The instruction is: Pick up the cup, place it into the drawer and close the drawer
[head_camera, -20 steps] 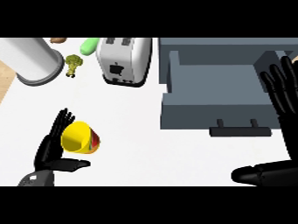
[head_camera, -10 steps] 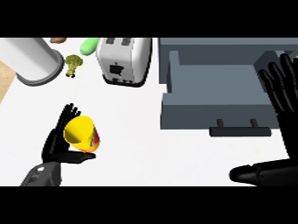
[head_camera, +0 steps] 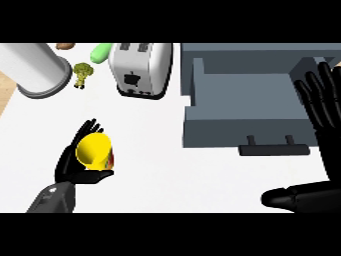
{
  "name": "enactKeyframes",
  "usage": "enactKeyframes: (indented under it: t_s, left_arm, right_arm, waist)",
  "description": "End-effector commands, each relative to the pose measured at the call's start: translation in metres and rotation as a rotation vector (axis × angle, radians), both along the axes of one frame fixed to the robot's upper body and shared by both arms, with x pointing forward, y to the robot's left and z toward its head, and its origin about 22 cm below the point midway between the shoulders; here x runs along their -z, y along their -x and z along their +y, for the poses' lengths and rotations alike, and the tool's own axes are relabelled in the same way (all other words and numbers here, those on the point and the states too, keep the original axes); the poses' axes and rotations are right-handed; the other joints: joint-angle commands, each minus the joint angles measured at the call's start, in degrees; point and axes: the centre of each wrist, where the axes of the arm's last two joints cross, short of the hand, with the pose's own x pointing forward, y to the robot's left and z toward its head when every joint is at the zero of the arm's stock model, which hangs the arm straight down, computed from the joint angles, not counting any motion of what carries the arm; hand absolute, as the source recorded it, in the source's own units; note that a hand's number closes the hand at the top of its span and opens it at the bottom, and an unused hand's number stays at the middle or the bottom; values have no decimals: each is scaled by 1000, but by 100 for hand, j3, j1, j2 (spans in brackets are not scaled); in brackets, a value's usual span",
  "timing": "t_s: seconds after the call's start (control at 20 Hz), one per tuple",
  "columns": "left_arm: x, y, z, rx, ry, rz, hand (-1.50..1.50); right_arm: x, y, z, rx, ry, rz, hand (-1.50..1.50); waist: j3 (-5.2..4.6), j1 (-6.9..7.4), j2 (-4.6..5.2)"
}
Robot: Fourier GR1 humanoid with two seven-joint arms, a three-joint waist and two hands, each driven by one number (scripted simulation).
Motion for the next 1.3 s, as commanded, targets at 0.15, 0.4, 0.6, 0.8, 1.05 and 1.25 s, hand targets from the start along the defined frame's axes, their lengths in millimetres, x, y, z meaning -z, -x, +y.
enactKeyframes:
  t_s: [0.15,0.4,0.6,0.8,1.05,1.25]
  left_arm:
    - [10,13,-13,88,143,-108,150]
    - [1,8,3,33,71,-194,150]
    - [-11,-8,3,-68,53,-250,150]
    - [-6,5,14,-237,17,-259,150]
    - [-27,-12,1,-248,48,-326,150]
    - [-51,-32,-4,-185,76,-394,150]
  right_arm:
    - [-10,0,-12,5,20,6,-150]
    - [4,-2,-13,3,-14,-7,-150]
    - [8,13,-3,-6,22,0,-150]
    - [18,2,-2,-1,5,-3,-150]
    - [7,13,-9,3,7,17,-150]
    - [5,4,-3,14,15,21,-150]
  waist:
    - [-1,14,-5]
    - [3,37,-7]
    - [2,19,-12]
    - [4,61,-6]
    - [9,71,-32]
    - [7,64,-24]
